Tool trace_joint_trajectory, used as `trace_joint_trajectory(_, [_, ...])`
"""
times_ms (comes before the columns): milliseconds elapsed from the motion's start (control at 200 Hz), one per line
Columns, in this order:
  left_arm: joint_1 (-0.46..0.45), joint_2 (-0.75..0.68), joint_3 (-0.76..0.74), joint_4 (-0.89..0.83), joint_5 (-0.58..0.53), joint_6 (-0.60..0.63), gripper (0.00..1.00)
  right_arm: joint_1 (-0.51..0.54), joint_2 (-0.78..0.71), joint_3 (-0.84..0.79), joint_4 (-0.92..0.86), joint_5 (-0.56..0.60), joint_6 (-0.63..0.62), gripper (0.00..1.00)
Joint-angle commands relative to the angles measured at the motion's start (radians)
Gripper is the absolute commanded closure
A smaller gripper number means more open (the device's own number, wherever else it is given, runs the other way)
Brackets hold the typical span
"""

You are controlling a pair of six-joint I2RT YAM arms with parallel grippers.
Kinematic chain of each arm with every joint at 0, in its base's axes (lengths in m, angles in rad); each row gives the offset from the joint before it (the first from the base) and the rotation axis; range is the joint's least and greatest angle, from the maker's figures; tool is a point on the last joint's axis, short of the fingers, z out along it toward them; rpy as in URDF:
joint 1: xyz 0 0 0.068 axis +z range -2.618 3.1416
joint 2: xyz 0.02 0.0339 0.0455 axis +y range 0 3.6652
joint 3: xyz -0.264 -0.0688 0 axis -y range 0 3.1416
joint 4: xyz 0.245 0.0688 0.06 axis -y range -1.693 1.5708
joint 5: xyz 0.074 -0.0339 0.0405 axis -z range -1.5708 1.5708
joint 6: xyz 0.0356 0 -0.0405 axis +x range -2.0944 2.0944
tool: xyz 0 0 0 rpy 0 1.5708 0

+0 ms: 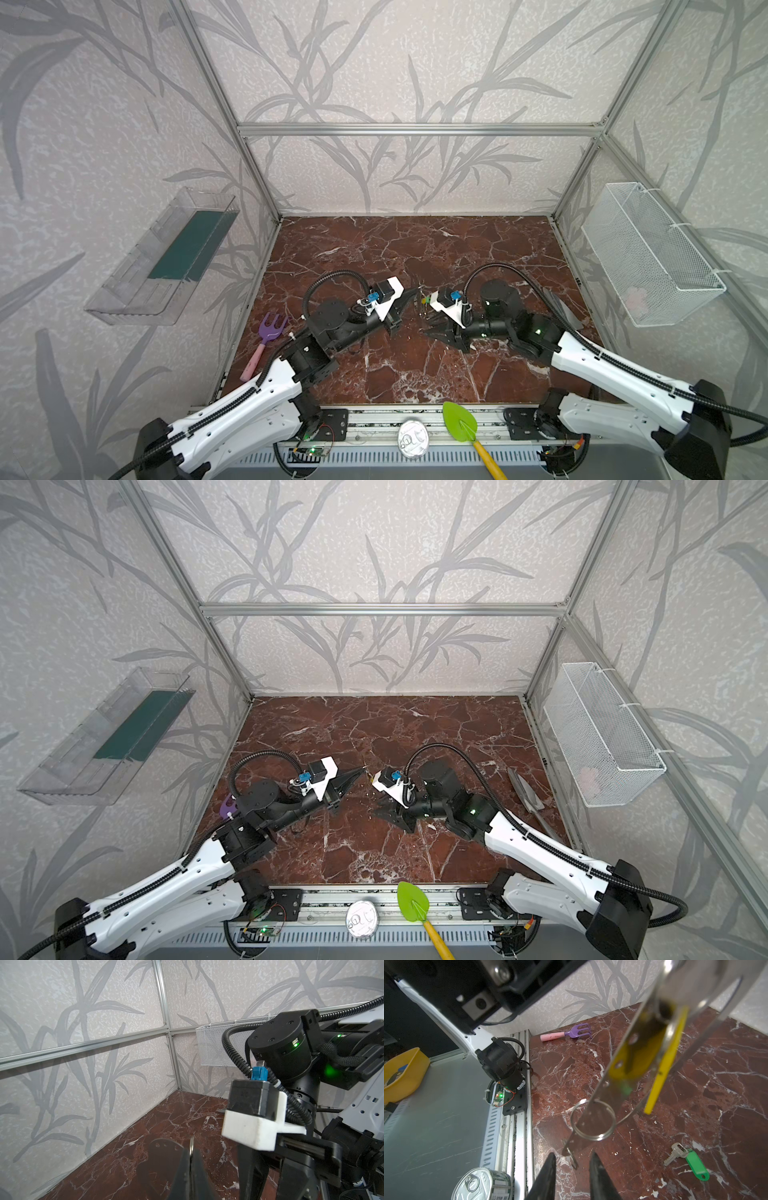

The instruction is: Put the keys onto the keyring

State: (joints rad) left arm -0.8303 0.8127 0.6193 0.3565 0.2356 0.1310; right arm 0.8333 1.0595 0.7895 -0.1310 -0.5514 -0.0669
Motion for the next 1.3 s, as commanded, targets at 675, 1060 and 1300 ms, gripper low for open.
trace_joint_trajectory(675, [0.002,-0.026,0.014,0.045,-0.024,0.006,1.0,0.024,0.082,0.006,0.103,-0.097,0.044,0.79])
trace_joint_trajectory(1060, [0.001,-0.026,0.013,0.042,-0.027,0.01,1.0,0.029,0.091,0.016,0.115,-0.11,0.045,0.94])
trace_joint_trajectory(1300, [0.002,-0.029,0.013,0.037,-0.032,0.013,1.0,0.032,0.091,0.018,0.118,-0.11,0.046,0.98])
